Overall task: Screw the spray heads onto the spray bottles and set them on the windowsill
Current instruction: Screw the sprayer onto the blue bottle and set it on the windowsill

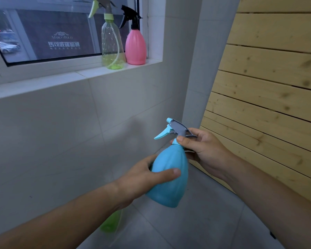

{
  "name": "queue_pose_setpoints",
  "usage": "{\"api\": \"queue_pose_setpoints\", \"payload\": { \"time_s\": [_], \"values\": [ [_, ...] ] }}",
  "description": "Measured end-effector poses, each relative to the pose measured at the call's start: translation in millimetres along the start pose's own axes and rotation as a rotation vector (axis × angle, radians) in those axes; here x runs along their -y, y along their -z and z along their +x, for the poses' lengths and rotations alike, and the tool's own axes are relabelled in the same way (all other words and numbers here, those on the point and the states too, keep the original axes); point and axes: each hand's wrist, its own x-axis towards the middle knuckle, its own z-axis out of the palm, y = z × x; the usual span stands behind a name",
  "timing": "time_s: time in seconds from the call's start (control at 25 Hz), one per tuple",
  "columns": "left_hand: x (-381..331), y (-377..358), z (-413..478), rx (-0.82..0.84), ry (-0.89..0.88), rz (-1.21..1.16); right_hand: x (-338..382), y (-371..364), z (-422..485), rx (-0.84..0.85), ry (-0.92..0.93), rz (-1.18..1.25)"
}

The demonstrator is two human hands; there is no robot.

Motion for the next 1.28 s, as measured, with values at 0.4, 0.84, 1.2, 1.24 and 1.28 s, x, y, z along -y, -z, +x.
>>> {"api": "queue_pose_setpoints", "payload": {
  "time_s": [0.4, 0.84, 1.2, 1.24, 1.28],
  "values": [
    [-1, -3, 1, -0.012, -0.004, -0.014, 1, -2, -1, -0.004, 0.014, 0.027],
    [0, -6, -1, -0.037, 0.016, -0.031, 1, -6, 0, -0.006, 0.035, 0.137],
    [5, -10, -1, -0.01, -0.039, -0.26, 2, -16, -4, 0.126, -0.104, 0.291],
    [6, -11, -1, -0.026, -0.046, -0.255, 1, -17, -3, 0.113, -0.099, 0.281],
    [6, -11, -1, -0.051, -0.053, -0.239, 0, -18, -3, 0.095, -0.091, 0.278]
  ]
}}
